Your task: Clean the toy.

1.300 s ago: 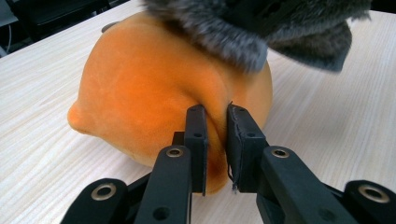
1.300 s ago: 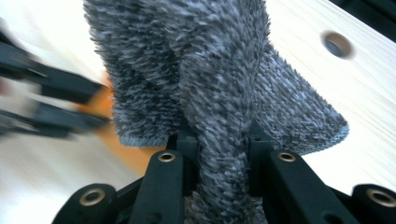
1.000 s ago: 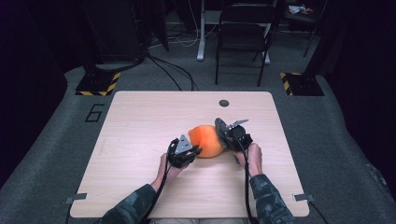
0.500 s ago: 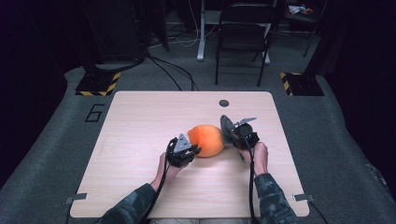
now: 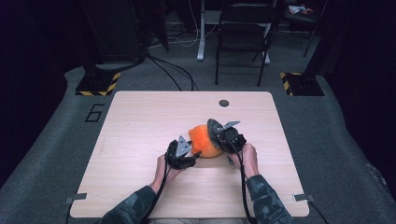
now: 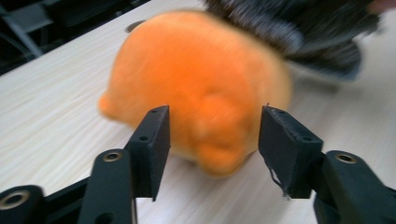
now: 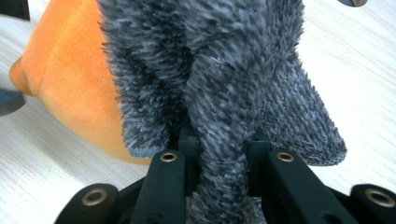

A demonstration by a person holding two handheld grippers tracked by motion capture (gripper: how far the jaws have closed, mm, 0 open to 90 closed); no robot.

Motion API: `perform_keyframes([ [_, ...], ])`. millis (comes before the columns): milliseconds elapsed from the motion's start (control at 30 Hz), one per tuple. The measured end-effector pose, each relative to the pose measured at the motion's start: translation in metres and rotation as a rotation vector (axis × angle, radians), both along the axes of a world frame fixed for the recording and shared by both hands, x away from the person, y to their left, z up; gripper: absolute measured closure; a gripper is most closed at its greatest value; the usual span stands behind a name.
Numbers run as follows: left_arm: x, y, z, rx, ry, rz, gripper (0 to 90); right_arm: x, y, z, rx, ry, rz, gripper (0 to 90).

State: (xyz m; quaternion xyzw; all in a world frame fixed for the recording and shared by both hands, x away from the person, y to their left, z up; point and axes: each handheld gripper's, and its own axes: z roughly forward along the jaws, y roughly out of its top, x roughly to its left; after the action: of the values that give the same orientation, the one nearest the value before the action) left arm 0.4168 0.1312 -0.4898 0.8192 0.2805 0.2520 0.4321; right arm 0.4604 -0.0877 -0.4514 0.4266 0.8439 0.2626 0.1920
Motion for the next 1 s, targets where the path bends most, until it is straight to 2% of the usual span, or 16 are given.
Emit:
perform_keyframes([
  [33,0.002,0.0,-0.002,0.004,0.014,0.004,40.8,0.001,-0.001,0.0,-0.007,-0.006,0.015,75.3],
  [100,0.006,0.0,-0.006,-0.02,0.036,0.0,43.9,0.0,-0.001,0.0,-0.008,-0.004,0.012,75.4],
  [133,0.007,-0.003,-0.008,-0.02,0.041,-0.004,53.3,0.0,-0.001,0.0,-0.011,-0.007,0.015,75.3],
  [167,0.008,-0.005,-0.009,-0.011,0.041,-0.004,53.3,0.0,-0.001,0.0,-0.011,-0.007,0.015,75.3],
  [200,0.009,-0.009,-0.011,0.0,0.04,-0.003,62.6,0.0,-0.001,-0.001,-0.016,-0.009,0.019,75.3],
  [233,0.009,-0.01,-0.011,0.006,0.033,-0.005,66.0,0.0,-0.002,-0.001,-0.011,-0.008,0.019,75.3],
  [267,0.009,-0.01,-0.011,0.006,0.033,-0.005,68.7,-0.001,-0.002,-0.001,-0.004,0.005,0.005,75.2],
  [367,0.009,-0.01,-0.01,-0.001,0.024,-0.009,74.2,-0.002,-0.007,0.0,0.009,-0.002,0.009,75.1],
  [467,0.009,-0.007,-0.006,-0.029,0.03,-0.018,76.9,-0.001,-0.01,0.007,0.019,-0.012,0.003,75.0],
  [500,0.011,-0.004,-0.002,-0.06,0.044,-0.016,77.2,0.0,-0.011,0.01,0.032,-0.013,-0.001,75.0],
  [533,0.011,-0.004,-0.002,-0.06,0.044,-0.016,77.6,0.0,-0.013,0.014,0.043,-0.021,-0.004,75.1],
  [600,0.012,-0.001,0.002,-0.1,0.062,-0.019,77.9,0.0,-0.015,0.018,0.053,-0.024,-0.006,75.1],
  [700,0.012,-0.001,0.007,-0.138,0.092,-0.027,77.9,-0.007,-0.021,0.037,0.088,-0.077,-0.019,75.1],
  [800,0.012,-0.002,0.01,-0.146,0.112,-0.044,77.9,-0.013,-0.015,0.051,0.127,-0.102,0.005,75.1],
  [933,0.009,-0.004,0.01,-0.157,0.121,-0.051,77.7,-0.016,0.002,0.048,0.122,-0.093,0.057,74.4],
  [1000,0.008,-0.005,0.01,-0.14,0.112,-0.052,77.7,-0.017,0.02,0.034,0.014,-0.103,0.082,74.2],
])
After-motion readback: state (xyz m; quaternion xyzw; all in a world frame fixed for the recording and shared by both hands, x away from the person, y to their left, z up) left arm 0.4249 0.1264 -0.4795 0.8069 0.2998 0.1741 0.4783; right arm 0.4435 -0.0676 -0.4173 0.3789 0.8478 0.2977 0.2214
